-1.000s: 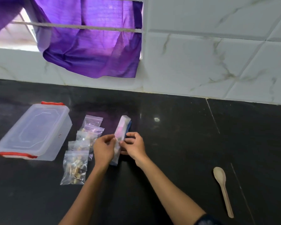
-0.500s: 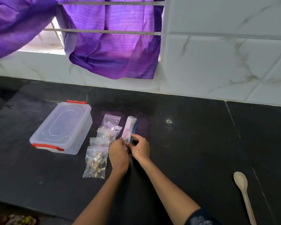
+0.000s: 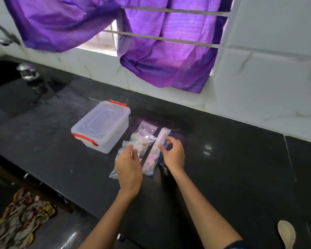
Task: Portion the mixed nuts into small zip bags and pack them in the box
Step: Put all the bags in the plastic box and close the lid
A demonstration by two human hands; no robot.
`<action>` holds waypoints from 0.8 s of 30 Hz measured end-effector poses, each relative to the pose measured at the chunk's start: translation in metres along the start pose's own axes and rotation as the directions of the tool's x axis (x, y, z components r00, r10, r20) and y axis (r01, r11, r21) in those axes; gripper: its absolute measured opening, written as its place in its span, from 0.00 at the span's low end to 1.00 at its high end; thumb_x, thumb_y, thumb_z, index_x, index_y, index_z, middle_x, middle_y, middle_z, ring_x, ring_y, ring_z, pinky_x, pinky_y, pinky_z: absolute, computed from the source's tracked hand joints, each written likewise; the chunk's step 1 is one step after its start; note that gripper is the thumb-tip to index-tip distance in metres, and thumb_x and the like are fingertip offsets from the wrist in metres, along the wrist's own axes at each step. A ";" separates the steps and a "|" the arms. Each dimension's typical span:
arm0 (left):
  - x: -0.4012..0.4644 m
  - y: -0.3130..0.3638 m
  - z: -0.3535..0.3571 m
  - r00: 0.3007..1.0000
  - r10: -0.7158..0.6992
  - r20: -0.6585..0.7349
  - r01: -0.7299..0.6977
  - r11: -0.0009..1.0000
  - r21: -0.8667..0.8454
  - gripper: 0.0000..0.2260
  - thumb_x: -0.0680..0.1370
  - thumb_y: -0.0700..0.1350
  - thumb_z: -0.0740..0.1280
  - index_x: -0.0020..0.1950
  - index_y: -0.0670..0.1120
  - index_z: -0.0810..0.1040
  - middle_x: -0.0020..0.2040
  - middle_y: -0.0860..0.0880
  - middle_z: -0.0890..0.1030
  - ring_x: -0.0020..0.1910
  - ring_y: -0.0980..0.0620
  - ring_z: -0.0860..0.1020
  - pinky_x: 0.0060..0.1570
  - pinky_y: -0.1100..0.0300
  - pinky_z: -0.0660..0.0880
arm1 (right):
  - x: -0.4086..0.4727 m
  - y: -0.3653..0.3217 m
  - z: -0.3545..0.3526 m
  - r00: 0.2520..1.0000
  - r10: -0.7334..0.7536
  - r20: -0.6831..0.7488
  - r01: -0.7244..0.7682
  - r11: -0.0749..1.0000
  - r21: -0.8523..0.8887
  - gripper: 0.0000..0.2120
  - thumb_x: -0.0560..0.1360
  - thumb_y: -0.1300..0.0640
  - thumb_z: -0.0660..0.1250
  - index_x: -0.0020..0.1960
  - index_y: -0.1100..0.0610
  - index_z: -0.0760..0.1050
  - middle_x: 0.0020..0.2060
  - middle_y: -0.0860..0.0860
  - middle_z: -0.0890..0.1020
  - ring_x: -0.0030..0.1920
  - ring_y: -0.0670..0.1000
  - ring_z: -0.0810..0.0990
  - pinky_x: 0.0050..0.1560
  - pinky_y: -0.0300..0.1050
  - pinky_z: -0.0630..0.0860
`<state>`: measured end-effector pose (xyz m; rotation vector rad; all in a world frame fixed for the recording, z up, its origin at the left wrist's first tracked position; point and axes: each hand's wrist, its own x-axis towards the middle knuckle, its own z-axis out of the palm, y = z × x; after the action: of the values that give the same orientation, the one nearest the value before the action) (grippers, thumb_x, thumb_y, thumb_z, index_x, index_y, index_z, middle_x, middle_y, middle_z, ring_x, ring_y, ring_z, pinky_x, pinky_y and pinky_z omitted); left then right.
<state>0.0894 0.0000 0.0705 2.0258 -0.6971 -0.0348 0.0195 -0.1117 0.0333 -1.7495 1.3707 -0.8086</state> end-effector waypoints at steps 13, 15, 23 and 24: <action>0.084 -0.031 -0.063 0.922 -0.316 -0.224 0.280 0.943 -0.178 0.27 0.77 0.48 0.68 0.73 0.42 0.65 0.70 0.43 0.70 0.67 0.43 0.71 0.63 0.49 0.72 | 0.074 -0.123 0.061 0.950 -0.264 0.166 0.237 0.957 0.168 0.17 0.76 0.58 0.68 0.64 0.57 0.73 0.53 0.54 0.79 0.51 0.50 0.78 0.53 0.41 0.75; 0.100 -0.038 -0.071 0.890 -0.426 -0.164 0.389 0.896 -0.216 0.35 0.77 0.51 0.68 0.77 0.42 0.55 0.76 0.43 0.61 0.73 0.42 0.64 0.68 0.47 0.65 | 0.090 -0.136 0.077 0.944 -0.250 0.217 0.228 0.966 0.121 0.18 0.77 0.57 0.67 0.66 0.58 0.72 0.58 0.54 0.79 0.58 0.52 0.77 0.57 0.42 0.72; 0.137 -0.083 -0.070 0.848 -0.507 0.154 0.524 0.760 -0.385 0.22 0.75 0.47 0.70 0.66 0.44 0.68 0.61 0.44 0.77 0.58 0.46 0.77 0.59 0.48 0.76 | 0.123 -0.143 0.137 0.918 -0.146 0.370 0.200 0.974 -0.110 0.21 0.78 0.57 0.64 0.70 0.61 0.69 0.67 0.56 0.73 0.67 0.55 0.72 0.68 0.48 0.66; 0.138 -0.087 -0.070 0.849 -0.499 0.174 0.524 0.753 -0.398 0.21 0.75 0.47 0.71 0.65 0.45 0.69 0.60 0.46 0.78 0.57 0.47 0.78 0.59 0.46 0.76 | 0.124 -0.140 0.140 0.925 -0.136 0.354 0.188 0.975 -0.116 0.20 0.78 0.58 0.63 0.69 0.61 0.70 0.67 0.56 0.74 0.67 0.55 0.72 0.68 0.48 0.67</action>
<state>0.2651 0.0207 0.0730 1.7210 -0.1165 -0.5311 0.2347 -0.1877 0.0851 -2.0301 1.0821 -0.4619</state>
